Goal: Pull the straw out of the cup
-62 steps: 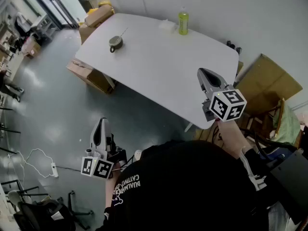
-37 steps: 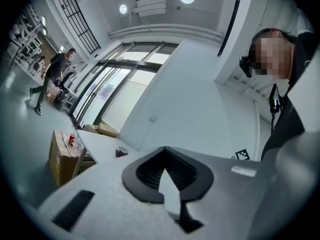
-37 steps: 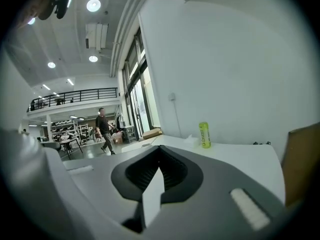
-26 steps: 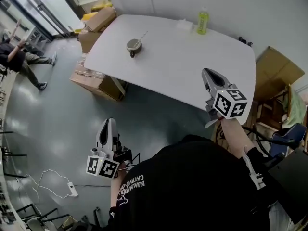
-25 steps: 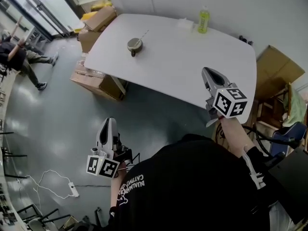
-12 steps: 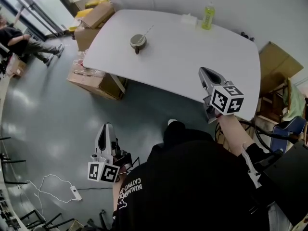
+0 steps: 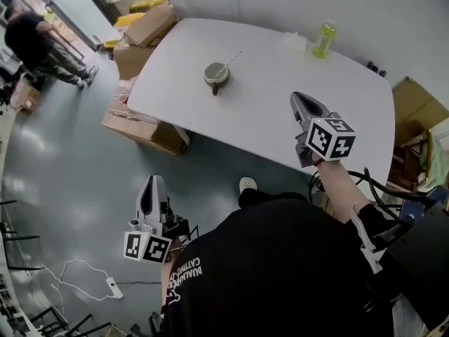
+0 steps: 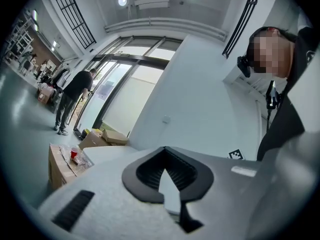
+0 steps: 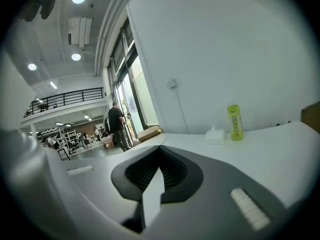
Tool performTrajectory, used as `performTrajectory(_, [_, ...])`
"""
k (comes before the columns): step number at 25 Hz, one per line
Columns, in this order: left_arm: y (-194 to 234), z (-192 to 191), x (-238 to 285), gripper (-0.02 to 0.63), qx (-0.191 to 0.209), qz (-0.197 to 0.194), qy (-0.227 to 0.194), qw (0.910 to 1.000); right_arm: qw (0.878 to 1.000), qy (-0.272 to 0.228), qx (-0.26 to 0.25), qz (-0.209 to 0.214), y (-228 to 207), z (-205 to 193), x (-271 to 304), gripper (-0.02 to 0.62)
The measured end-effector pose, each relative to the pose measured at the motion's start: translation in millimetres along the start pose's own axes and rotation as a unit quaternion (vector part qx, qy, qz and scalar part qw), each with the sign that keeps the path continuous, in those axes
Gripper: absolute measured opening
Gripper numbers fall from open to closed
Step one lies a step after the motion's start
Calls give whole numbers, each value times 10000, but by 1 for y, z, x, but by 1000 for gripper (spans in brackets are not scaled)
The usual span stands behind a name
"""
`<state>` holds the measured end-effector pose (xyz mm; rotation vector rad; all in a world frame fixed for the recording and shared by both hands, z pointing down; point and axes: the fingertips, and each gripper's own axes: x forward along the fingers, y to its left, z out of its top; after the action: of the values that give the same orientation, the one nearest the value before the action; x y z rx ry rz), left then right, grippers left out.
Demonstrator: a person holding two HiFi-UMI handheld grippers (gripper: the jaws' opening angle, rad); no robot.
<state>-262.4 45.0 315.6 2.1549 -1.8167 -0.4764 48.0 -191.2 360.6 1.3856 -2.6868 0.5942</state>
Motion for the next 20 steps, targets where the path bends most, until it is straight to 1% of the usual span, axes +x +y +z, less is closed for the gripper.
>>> performTrajectory(5, [24, 11, 61, 3, 43, -201, 128, 9997, 9999, -22, 129, -67, -13, 11, 48, 6])
performTrajectory(8, [38, 11, 104, 3, 127, -286, 293, 9991, 9997, 50, 119, -230, -30, 8, 70, 5])
performTrajectory(10, [44, 4, 133, 3, 289, -324, 551, 9975, 9991, 106, 162, -389, -47, 5, 80, 5])
performTrajectory(12, [47, -6, 160, 3, 380, -448, 762, 9954, 9980, 169, 235, -559, -65, 0, 88, 5])
performTrajectory(17, [59, -31, 224, 3, 350, -763, 1134, 9900, 9934, 303, 471, -999, -105, -21, 103, 5])
performTrajectory(20, [59, -46, 260, 3, 342, -982, 1246, 9867, 9910, 340, 569, -1165, -121, -30, 111, 6])
